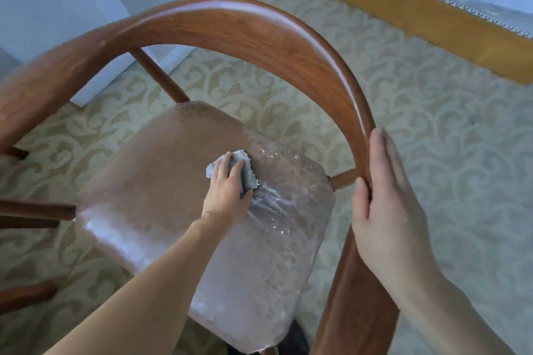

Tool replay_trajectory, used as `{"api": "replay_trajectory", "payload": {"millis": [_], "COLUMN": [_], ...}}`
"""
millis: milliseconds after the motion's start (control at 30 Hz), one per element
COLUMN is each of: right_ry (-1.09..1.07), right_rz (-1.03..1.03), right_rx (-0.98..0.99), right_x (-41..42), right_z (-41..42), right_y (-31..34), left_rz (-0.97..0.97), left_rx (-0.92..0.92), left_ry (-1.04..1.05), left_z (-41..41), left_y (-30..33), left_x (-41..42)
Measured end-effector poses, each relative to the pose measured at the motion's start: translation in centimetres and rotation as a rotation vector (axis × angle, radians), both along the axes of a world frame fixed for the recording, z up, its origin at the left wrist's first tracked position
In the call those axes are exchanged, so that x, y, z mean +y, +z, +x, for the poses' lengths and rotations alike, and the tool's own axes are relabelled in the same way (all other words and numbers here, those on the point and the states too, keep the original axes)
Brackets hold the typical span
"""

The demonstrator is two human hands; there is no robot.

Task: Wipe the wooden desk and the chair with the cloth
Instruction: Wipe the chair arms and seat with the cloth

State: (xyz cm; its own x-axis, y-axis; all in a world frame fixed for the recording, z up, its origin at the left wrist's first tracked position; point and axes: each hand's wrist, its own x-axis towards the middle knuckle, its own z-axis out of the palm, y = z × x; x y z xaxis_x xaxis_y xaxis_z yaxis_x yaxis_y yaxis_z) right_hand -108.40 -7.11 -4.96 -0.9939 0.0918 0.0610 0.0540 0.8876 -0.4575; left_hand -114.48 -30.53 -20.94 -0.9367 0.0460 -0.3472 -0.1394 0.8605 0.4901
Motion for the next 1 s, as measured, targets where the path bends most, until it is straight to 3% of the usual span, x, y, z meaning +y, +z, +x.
{"api": "replay_trajectory", "payload": {"millis": [333,633,767,1000], "right_ry": [-0.001,-0.020,-0.030,-0.043], "right_rz": [-0.031,-0.096,-0.092,-0.042], "right_rx": [0.045,0.056,0.077,0.108], "right_x": [0.2,0.3,0.4,0.4], "right_z": [-0.3,-0.5,-0.5,-0.1], "right_y": [-0.8,-0.8,-0.9,-0.9], "left_rz": [0.080,-0.123,-0.333,-0.172], "left_rx": [0.060,0.040,0.199,0.194], "left_ry": [-0.086,-0.106,-0.145,0.047], "left_z": [-0.3,-3.4,-4.4,-7.5], "left_y": [-0.4,-0.3,0.2,-0.4], "left_x": [4.2,2.5,2.9,0.6]}}
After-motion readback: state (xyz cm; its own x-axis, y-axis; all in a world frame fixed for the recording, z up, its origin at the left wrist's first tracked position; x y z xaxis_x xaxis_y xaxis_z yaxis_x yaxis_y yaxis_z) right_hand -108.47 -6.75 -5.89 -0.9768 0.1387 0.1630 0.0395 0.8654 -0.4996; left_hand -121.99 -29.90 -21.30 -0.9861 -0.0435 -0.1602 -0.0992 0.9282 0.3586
